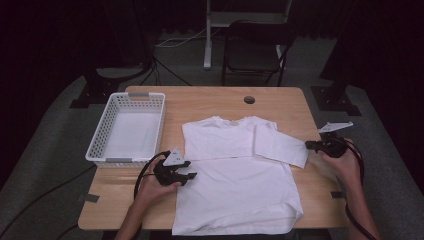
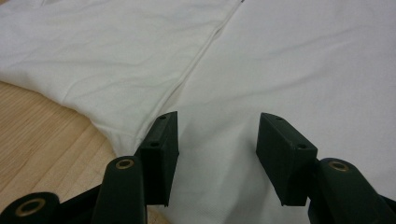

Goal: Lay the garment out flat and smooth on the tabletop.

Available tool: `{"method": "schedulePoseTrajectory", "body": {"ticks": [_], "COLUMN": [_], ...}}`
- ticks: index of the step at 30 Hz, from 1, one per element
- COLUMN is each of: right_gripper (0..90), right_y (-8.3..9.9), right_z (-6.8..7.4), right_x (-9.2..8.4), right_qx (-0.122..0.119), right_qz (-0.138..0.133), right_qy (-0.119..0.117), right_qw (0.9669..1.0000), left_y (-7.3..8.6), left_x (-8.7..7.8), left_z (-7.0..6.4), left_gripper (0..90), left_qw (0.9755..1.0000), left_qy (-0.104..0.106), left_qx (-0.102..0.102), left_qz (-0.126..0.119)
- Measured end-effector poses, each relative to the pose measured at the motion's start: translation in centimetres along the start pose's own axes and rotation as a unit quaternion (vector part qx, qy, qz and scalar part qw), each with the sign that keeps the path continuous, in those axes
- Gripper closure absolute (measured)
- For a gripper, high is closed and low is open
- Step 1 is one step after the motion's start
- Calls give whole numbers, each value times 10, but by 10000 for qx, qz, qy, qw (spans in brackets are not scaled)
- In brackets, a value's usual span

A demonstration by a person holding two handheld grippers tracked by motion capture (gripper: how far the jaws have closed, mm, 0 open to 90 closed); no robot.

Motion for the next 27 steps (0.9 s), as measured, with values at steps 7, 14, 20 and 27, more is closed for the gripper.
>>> {"method": "schedulePoseTrajectory", "body": {"ticks": [7,14,20,27], "right_gripper": [855,855,856,855], "right_y": [5,11,15,17], "right_z": [-4,-7,-9,-11], "right_x": [-6,-11,-14,-17], "right_qx": [32,98,120,129], "right_qz": [12,11,25,36], "right_qy": [69,103,141,179], "right_qw": [10000,9999,9998,9998], "left_y": [0,0,0,0], "left_x": [0,0,0,0], "left_z": [0,0,0,0], "left_gripper": [496,496,496,495], "left_qw": [10000,10000,10000,10000], "left_qy": [0,0,-2,-2], "left_qx": [0,-2,-1,-1], "left_qz": [0,0,1,2]}}
Point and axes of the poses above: each handheld gripper's, and its own axes: x roughly forward along the jaws, y roughly out of its underside, z roughly to its left, the point moved 7 cm from there along x, roughly forward along the jaws, and after that the axes turned 9 degrees about -x, right-handed, at the moved point
